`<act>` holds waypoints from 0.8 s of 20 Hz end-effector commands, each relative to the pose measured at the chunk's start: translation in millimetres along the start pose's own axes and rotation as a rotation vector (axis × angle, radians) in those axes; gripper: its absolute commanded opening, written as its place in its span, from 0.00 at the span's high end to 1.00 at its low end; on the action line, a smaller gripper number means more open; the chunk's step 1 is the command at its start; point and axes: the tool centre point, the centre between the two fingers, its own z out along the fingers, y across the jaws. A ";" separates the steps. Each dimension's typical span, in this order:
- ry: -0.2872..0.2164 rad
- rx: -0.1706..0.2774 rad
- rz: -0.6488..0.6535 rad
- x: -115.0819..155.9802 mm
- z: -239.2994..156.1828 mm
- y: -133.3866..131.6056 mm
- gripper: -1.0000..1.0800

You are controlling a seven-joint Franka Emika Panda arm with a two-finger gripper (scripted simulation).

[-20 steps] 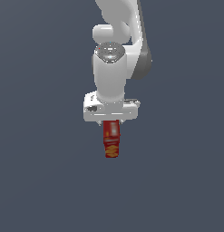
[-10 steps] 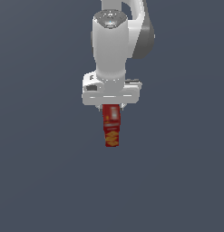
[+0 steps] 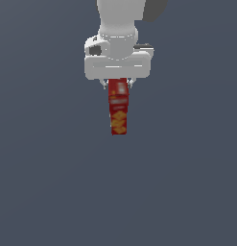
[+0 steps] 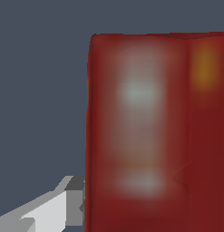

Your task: Pick up the object and move it to a goal position.

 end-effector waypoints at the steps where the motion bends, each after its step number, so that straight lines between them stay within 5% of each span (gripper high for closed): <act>1: 0.001 0.000 0.000 -13.8 -22.1 -1.2 1.00; 16: 0.001 0.000 0.000 -54.3 -94.2 -4.8 1.00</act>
